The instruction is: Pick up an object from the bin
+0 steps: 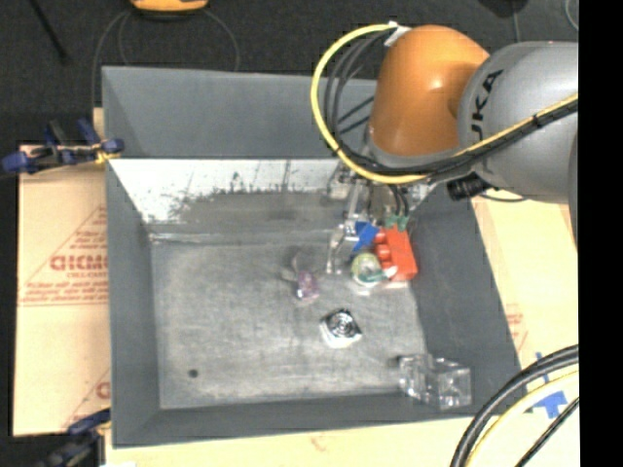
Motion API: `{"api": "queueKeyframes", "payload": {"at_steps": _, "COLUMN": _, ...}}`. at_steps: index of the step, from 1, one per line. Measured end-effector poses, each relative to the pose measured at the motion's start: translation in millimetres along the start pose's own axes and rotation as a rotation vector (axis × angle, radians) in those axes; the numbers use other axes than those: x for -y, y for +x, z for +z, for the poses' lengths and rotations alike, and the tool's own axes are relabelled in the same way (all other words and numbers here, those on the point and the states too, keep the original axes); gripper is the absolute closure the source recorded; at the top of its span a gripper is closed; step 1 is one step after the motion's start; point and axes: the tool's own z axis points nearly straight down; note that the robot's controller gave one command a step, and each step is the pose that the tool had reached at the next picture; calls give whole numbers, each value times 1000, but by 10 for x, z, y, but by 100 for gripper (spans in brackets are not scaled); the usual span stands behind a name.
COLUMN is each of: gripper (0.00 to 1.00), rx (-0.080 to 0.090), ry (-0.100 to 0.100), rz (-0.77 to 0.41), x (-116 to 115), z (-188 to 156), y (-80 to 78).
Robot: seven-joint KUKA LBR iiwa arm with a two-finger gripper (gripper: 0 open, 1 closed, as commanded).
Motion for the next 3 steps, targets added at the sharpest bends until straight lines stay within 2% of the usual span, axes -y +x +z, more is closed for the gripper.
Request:
{"api": "queueKeyframes", "payload": {"at_steps": 1, "gripper": 0, "rx": 23, "ry": -2, "rz": -195, "x": 94, "z": 1371, "y": 458}}
{"api": "queueKeyframes", "payload": {"at_steps": 2, "gripper": 100, "rx": 38, "ry": -3, "rz": -193, "x": 87, "z": 1325, "y": 415}}
{"api": "queueKeyframes", "payload": {"at_steps": 3, "gripper": 100, "rx": 8, "ry": 1, "rz": -256, "x": 159, "z": -65, "y": 382}}
